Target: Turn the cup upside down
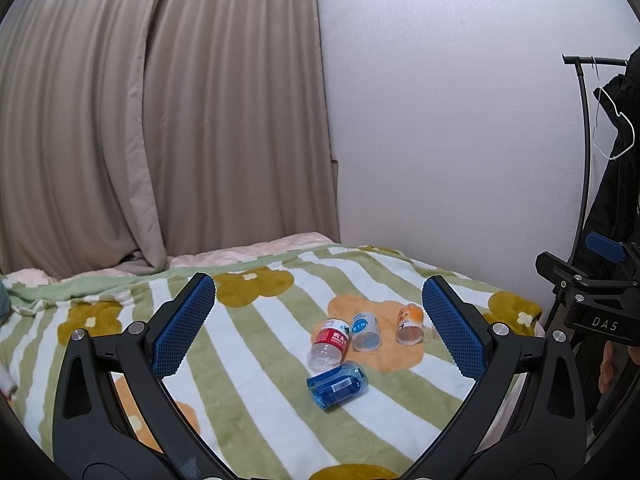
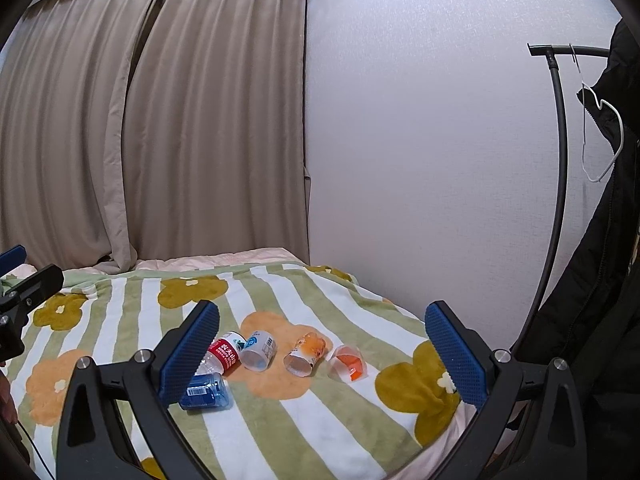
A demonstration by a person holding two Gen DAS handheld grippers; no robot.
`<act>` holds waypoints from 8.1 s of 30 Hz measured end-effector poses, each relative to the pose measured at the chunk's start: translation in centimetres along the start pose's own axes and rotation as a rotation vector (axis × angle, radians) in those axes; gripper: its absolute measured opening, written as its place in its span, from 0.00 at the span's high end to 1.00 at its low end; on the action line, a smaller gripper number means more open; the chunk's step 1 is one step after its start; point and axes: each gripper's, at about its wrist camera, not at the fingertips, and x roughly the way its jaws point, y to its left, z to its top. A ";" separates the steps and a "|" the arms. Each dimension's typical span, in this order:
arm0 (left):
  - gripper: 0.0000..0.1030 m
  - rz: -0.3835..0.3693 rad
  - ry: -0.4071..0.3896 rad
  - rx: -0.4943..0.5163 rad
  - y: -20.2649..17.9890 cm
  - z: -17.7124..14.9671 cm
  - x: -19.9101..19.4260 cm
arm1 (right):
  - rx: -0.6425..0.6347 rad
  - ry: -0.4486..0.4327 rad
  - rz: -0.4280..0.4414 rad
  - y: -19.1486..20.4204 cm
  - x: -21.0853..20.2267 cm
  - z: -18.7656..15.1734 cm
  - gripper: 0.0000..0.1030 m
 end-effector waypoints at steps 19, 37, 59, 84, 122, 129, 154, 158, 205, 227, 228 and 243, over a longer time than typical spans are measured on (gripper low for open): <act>0.00 -0.005 -0.006 0.008 -0.1 0.2 0.1 | 0.000 -0.001 -0.001 0.0 -0.1 0.0 0.00; 0.00 -0.073 0.033 0.034 -1.0 -0.1 1.3 | 0.007 0.001 -0.010 -1.2 0.2 -0.5 0.00; 0.13 -0.432 1.005 0.720 -7.0 -17.1 28.0 | 0.052 0.142 -0.055 -6.0 4.4 -4.7 0.00; 0.42 -0.382 1.028 0.839 -6.7 -12.9 22.2 | 0.120 0.167 0.017 -6.2 5.5 -5.9 0.00; 0.01 -0.248 0.804 0.355 0.6 -13.6 9.9 | 0.709 0.845 0.489 2.8 14.3 -14.7 0.00; 0.01 -0.241 0.773 0.218 5.2 -14.2 6.6 | 1.057 0.979 0.402 6.8 16.4 -19.9 0.00; 0.01 -0.224 0.713 0.059 10.6 -13.7 4.3 | 0.351 1.176 0.462 13.4 23.3 -15.6 0.39; 0.01 -0.221 0.717 0.034 10.5 -13.6 4.3 | 0.131 1.300 0.534 15.2 25.5 -14.5 0.39; 0.01 -0.158 0.647 -0.069 11.2 -11.8 3.2 | -0.175 1.331 0.505 21.7 30.0 -21.3 0.42; 0.01 -0.003 0.490 -0.163 9.4 -11.2 1.0 | -0.027 0.383 0.628 14.9 19.6 -19.9 0.42; 0.01 0.000 0.487 -0.163 9.4 -11.2 1.0 | -0.034 0.377 0.631 14.7 19.4 -19.9 0.42; 0.01 -0.002 0.459 -0.177 7.8 -11.0 1.7 | -0.145 0.374 0.624 14.0 16.6 -20.6 0.42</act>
